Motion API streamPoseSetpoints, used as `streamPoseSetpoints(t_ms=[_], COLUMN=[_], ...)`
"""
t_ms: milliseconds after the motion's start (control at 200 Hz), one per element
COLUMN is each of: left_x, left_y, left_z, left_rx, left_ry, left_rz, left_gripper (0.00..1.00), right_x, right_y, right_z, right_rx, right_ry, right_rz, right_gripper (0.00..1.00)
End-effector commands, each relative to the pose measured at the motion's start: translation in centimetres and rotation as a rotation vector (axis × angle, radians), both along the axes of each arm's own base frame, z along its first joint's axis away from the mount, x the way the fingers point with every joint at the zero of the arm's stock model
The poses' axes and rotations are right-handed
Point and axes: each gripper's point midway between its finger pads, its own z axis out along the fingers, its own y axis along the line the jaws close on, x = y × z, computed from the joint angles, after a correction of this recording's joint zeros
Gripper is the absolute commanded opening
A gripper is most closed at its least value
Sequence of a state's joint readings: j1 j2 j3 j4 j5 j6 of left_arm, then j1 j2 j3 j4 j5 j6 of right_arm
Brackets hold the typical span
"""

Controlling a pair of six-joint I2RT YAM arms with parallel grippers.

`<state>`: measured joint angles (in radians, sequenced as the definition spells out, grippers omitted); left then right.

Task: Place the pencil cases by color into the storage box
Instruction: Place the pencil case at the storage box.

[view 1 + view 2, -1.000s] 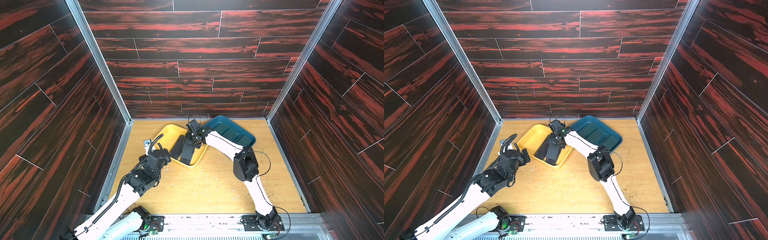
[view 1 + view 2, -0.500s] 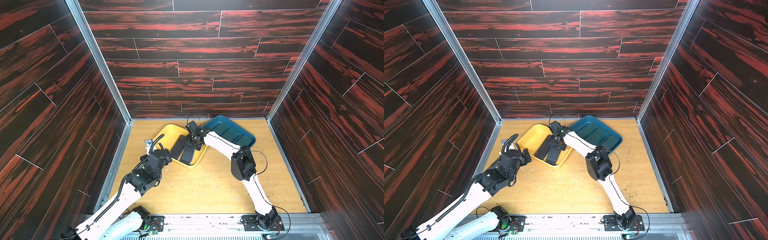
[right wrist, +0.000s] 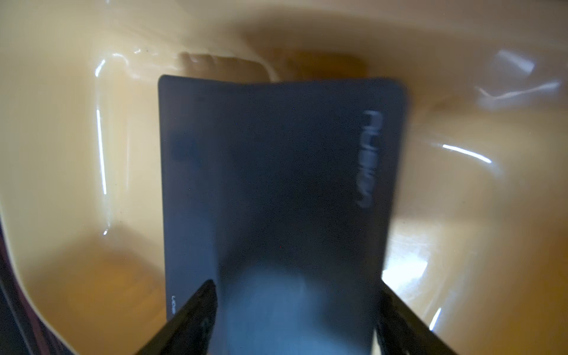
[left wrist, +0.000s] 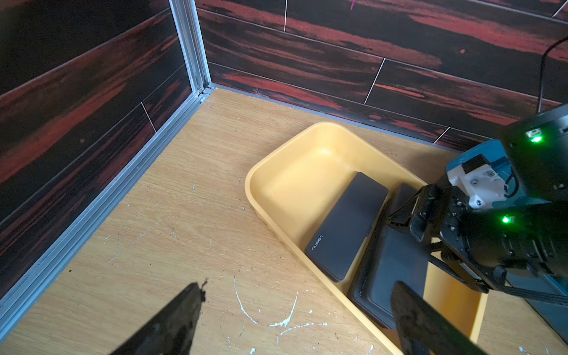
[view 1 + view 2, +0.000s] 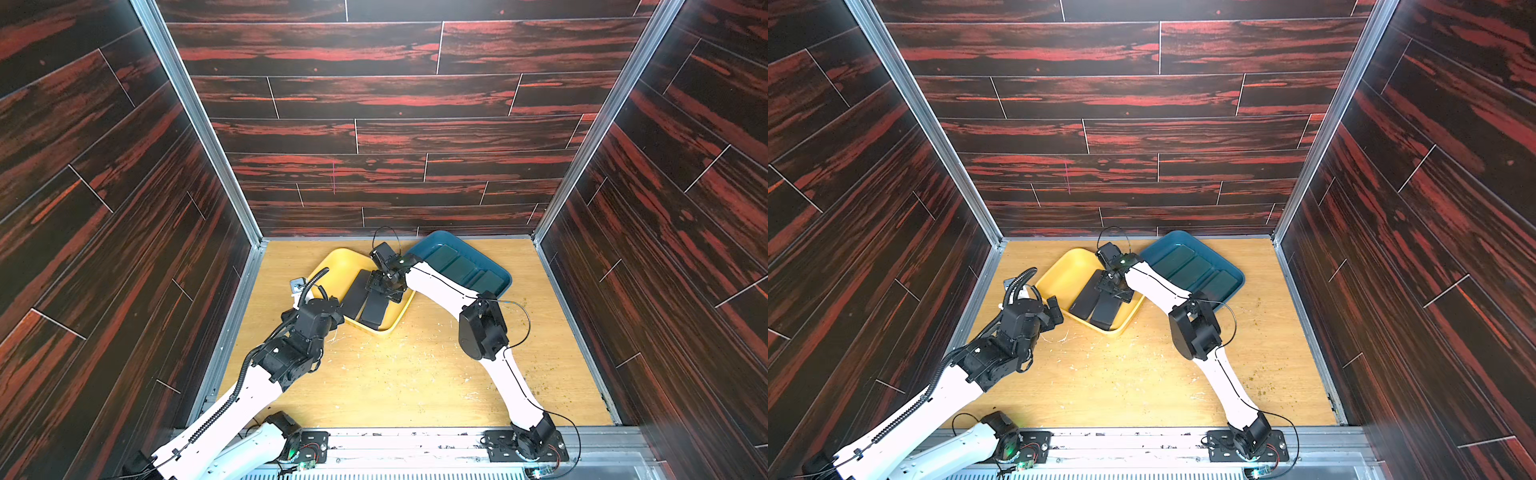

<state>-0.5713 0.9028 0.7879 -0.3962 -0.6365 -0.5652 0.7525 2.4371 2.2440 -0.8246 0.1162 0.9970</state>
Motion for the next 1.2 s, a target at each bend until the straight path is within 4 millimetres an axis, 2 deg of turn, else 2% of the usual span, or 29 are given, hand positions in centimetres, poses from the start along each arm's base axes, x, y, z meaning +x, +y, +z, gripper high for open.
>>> streamPoseSetpoints(t_ms=[0, 175, 256, 366, 496, 591, 737, 867, 907, 1042, 1192], left_x=[-0.1, -0.2, -0.2, 0.0, 0.6, 1.6, 3.2, 4.6, 5.2, 6.4, 6.1], left_y=[0.5, 0.8, 1.0, 1.0, 0.8, -0.1, -1.0, -0.6, -0.1, 2.3, 4.0], left_z=[1.3, 2.7, 3.7, 5.4, 7.7, 9.7, 13.6, 16.3, 16.7, 17.1, 16.6], left_rx=[-0.002, 0.002, 0.006, 0.015, 0.02, 0.028, 0.065, 0.103, 0.102, 0.095, 0.08], left_ry=[-0.015, -0.032, -0.048, -0.07, -0.096, -0.11, -0.12, -0.116, -0.115, -0.083, -0.083], left_rz=[0.021, 0.031, 0.035, 0.039, 0.037, 0.015, -0.011, -0.005, 0.005, 0.06, 0.079], left_gripper=[0.97, 0.99, 0.99, 1.0, 1.0, 1.0, 1.0, 1.0, 1.0, 1.0, 1.0], right_x=[0.2, 0.6, 1.0, 1.6, 1.8, 1.6, 0.6, -1.1, -1.8, -4.4, -9.0], right_y=[0.3, 0.0, -0.3, -0.9, -2.1, -3.7, -8.1, -13.6, -15.6, -22.2, -26.9], right_z=[-0.7, 1.5, 3.4, 7.1, 12.3, 16.4, 21.6, 26.4, 28.2, 31.2, 33.9], right_rx=[-0.019, -0.028, -0.029, -0.029, -0.028, -0.065, -0.093, -0.114, -0.117, -0.165, -0.277], right_ry=[0.005, -0.042, -0.085, -0.171, -0.29, -0.395, -0.532, -0.728, -0.796, -0.949, -1.168], right_rz=[0.003, 0.004, 0.01, 0.023, 0.081, 0.167, 0.274, 0.289, 0.27, 0.198, 0.151], right_gripper=[0.83, 0.88, 0.88, 0.89, 0.9, 0.94, 0.94, 0.99, 0.99, 0.99, 0.99])
